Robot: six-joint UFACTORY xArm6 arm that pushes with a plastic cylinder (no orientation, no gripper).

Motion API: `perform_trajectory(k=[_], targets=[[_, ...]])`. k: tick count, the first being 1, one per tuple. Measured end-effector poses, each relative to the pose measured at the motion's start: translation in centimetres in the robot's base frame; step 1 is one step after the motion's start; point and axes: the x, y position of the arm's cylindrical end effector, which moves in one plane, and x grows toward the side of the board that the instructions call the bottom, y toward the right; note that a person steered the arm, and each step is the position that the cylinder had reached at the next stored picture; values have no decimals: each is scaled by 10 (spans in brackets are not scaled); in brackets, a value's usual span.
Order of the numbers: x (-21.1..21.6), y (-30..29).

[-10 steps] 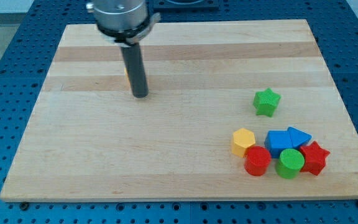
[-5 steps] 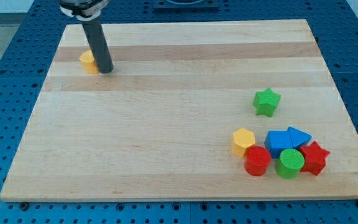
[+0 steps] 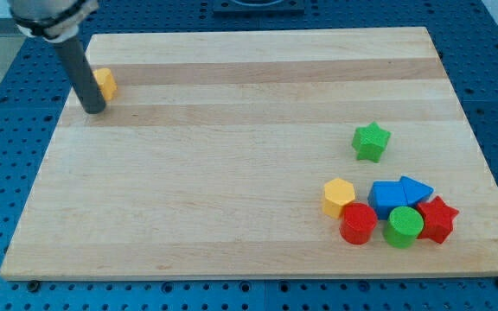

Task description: Slide the yellow heart towards the top left

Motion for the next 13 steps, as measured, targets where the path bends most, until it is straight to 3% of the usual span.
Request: perform_trajectory(k=[2, 4, 5, 7, 9, 12, 13], targets=[[-59, -7], [-25, 8], [-29, 25], [-84, 14], [-41, 41], [-118, 47], [-120, 47]])
